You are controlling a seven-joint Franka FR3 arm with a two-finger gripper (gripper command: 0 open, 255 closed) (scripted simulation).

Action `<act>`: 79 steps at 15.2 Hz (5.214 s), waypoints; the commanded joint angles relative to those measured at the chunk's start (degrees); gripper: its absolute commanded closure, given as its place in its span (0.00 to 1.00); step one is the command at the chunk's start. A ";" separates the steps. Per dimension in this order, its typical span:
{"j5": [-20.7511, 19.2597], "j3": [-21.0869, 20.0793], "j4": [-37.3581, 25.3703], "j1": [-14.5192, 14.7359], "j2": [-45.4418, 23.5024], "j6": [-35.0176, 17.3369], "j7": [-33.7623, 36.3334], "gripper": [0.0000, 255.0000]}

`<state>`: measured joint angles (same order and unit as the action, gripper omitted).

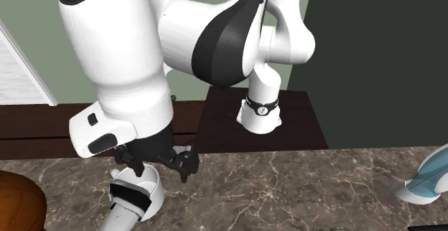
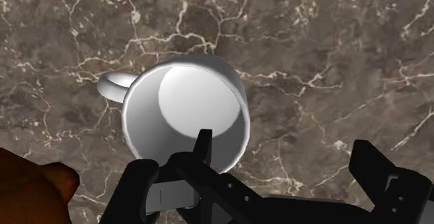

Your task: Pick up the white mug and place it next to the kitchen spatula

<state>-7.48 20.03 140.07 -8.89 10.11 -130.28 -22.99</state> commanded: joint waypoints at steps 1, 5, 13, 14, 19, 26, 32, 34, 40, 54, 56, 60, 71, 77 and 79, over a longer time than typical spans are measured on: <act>0.39 1.18 -1.47 -0.48 -4.21 -2.87 -1.62 0.00; 1.17 1.43 -0.35 -0.51 -6.53 -6.22 -2.24 0.00; 2.07 1.60 0.47 -0.54 -8.80 -9.22 -2.93 0.00; 2.07 1.60 0.47 -0.54 -8.80 -9.22 -2.93 0.00; 2.06 1.60 0.47 -0.54 -8.79 -9.20 -2.92 1.00; 2.06 1.60 0.47 -0.54 -8.79 -9.20 -2.92 1.00; 0.86 1.44 -0.75 -0.57 -5.69 -5.03 -2.17 1.00; 0.49 1.34 -1.33 -0.59 -4.55 -3.35 -1.93 1.00; -0.36 0.96 -3.36 -0.65 -1.46 1.65 -1.40 1.00; -1.18 -0.09 -9.79 -0.62 3.67 13.06 -0.94 1.00; -1.21 -0.21 -10.66 -0.60 4.07 14.32 -0.94 1.00; -0.99 -4.04 -7.30 1.51 6.65 14.05 5.07 1.00; 2.40 -14.79 -3.37 8.28 8.43 13.19 20.81 1.00; 4.63 -20.51 -4.61 12.18 6.13 12.58 29.12 1.00; 5.26 -22.37 -5.55 13.43 4.88 12.39 31.87 1.00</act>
<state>-2.57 -1.30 135.21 3.85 16.02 -117.60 7.26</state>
